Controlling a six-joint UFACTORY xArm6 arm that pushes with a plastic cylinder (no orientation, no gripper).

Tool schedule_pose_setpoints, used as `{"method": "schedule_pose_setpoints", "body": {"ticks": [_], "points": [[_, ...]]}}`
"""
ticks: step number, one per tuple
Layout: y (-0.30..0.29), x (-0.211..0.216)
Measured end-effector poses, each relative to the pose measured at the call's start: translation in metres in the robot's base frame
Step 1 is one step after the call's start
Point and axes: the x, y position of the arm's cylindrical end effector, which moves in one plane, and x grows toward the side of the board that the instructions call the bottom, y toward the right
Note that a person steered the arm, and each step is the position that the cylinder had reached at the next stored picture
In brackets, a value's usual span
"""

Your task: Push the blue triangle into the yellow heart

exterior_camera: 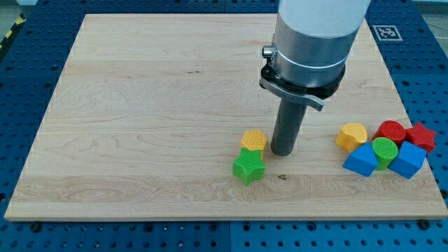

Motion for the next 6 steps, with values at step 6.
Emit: {"method": "schedule_pose_setpoints", "body": {"ticks": [6], "points": [[0.054, 0.03]]}}
